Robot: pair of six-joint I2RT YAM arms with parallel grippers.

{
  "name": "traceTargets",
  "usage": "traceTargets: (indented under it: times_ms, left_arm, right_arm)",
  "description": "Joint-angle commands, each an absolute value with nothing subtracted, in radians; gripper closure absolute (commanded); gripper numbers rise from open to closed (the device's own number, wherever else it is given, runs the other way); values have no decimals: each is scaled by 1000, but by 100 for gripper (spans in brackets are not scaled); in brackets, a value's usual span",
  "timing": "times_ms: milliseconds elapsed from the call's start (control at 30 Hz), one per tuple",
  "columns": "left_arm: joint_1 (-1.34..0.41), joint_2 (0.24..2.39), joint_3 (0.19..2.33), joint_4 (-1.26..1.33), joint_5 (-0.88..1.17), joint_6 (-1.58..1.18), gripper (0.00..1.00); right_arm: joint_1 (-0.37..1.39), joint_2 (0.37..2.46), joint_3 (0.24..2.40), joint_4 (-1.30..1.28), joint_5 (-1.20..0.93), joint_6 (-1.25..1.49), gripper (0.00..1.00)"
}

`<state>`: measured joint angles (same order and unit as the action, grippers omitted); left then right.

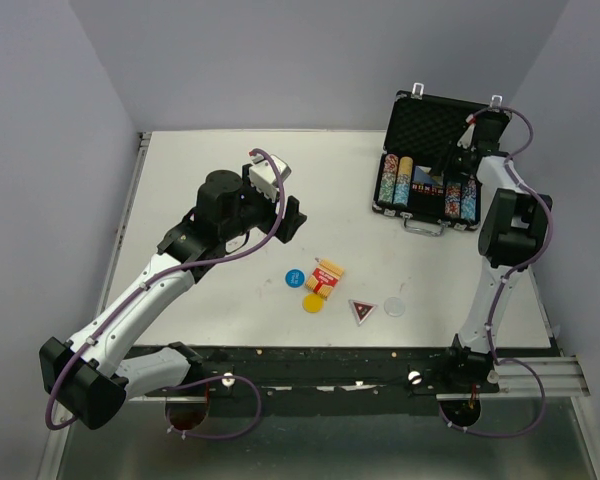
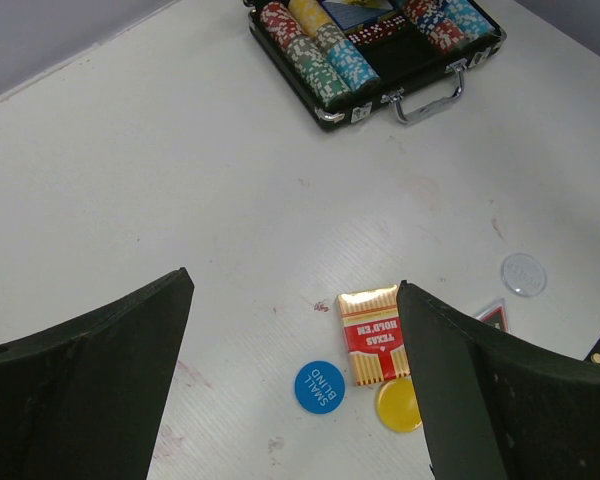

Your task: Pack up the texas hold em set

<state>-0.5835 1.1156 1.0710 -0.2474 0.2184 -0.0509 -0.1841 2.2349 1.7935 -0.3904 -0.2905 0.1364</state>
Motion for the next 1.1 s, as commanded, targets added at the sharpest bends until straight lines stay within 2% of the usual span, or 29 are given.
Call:
traceTargets:
  times_ms: [0,233,767,1067]
  left_arm:
    - [-581,1114,1065,-221,238,-58,1]
    - [-580,1112,1065,-221,239,-61,1]
    - [-581,1112,1065,-219,244,-61,1]
    - [-580,1112,1066,-221,244,-61,1]
  right_arm:
    - [-150,2138,1750,-318,-239,104,38]
    - [-137,2181,1772,-322,-249,112,43]
    - [-84,2161,1760,-321,-25,81,37]
    - [-83,2114,1749,-299,-61,98,36]
